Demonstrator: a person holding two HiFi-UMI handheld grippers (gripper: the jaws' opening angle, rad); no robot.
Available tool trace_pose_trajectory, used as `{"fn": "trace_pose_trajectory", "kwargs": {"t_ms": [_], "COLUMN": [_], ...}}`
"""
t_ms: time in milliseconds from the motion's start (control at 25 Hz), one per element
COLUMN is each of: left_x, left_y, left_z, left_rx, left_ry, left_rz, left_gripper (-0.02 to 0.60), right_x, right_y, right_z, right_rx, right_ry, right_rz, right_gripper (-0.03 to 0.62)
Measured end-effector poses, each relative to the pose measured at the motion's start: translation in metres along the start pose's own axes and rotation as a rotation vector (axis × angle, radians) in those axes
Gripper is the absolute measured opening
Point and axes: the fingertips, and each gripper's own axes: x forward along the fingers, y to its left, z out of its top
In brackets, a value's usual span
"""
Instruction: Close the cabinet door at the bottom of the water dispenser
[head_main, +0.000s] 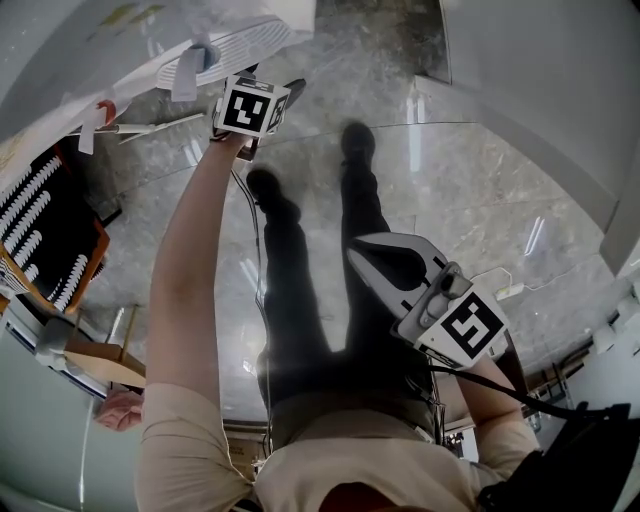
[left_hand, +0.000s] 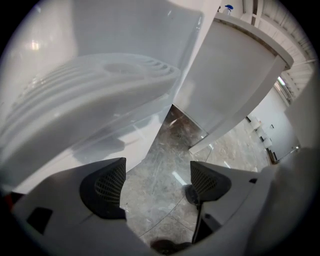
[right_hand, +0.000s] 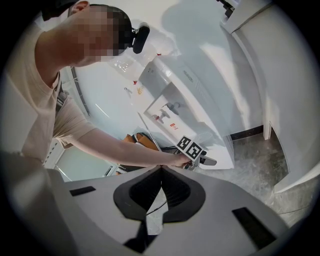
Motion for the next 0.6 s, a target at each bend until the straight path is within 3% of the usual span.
{"fn": "trace_pose_trajectory", "kwargs": {"t_ms": [240, 360, 600], "left_x": [-0.044, -0.088, -0.198], "left_y": [-0.029, -0.041, -0.063], "left_z": [-0.018, -0.019, -0.039], "left_rx": [-0.055, -0.055, -0.138], "left_ry": [0.011, -0.028, -0.091], "left_rz": [-0.082, -0.119, -0.156], "left_gripper": [0.368, 0.368, 0.367], "right_x": [0.001, 0.007, 0.010], "right_y": [0.017, 0.026, 0.060], "right_z": [0.018, 0.030, 0.047], "right_rx": [0.002, 0.013, 0.191], "right_ry": [-0.002, -0.009, -0.015], "right_rz": [0.020, 0.036, 0.126], "right_gripper": [0.014, 0.014, 0.014]}}
